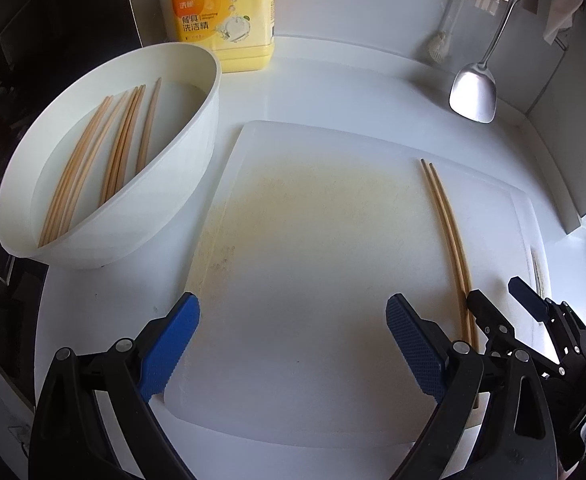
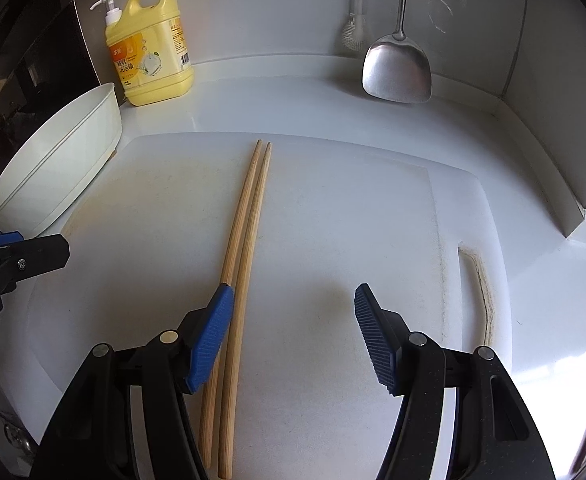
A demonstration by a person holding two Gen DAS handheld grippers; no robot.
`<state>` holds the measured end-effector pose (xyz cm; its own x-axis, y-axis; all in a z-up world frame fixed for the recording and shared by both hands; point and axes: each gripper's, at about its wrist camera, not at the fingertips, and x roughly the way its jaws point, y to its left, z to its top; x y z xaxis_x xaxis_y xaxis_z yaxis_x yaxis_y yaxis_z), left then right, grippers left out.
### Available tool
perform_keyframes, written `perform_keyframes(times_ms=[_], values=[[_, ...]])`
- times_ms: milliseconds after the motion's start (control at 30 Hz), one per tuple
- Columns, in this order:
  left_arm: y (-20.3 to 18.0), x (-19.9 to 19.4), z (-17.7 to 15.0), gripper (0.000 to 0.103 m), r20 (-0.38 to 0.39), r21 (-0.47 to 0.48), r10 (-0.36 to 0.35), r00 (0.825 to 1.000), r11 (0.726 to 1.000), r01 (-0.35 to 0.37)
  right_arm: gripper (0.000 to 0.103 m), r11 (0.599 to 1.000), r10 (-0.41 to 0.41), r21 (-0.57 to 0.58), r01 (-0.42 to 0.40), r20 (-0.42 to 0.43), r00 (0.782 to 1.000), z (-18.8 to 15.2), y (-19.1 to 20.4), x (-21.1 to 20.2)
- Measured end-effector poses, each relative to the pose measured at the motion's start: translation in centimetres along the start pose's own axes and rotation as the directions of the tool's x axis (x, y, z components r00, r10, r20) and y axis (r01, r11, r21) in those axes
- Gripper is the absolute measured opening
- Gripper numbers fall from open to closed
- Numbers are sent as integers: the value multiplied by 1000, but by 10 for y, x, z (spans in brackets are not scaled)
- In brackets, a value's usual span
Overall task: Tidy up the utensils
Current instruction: 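Close the right tool on one chopstick while the left tool lowers beside the other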
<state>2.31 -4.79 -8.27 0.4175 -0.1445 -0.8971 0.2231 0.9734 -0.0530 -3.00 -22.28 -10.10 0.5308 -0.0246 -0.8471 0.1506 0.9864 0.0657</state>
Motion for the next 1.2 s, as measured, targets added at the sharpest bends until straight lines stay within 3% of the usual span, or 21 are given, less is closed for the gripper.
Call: perform_keyframes(times_ms=[167, 233, 500, 833, 1200], values=[[-1, 2, 0, 93, -1, -1, -1, 1000, 1000, 1, 59, 999, -18, -47, 18, 3, 1000, 1, 8, 5], [-1, 4, 1, 93, 1, 0, -3, 1000, 1000, 3, 54, 999, -7, -46, 7, 8, 1000, 2, 7, 6], [-16, 15, 1, 93, 3, 7, -29, 1000, 1000, 29, 7, 992, 9, -126, -5, 33, 999, 7, 8, 9], [-52, 27, -2, 93, 22, 29, -89, 996, 996, 88, 7, 994, 30, -110, -26, 36, 999, 7, -25, 7], [-87, 45, -2, 93, 20, 61, -84, 996, 995, 83, 6, 997, 28, -70, -24, 56, 998, 1, -50, 2]])
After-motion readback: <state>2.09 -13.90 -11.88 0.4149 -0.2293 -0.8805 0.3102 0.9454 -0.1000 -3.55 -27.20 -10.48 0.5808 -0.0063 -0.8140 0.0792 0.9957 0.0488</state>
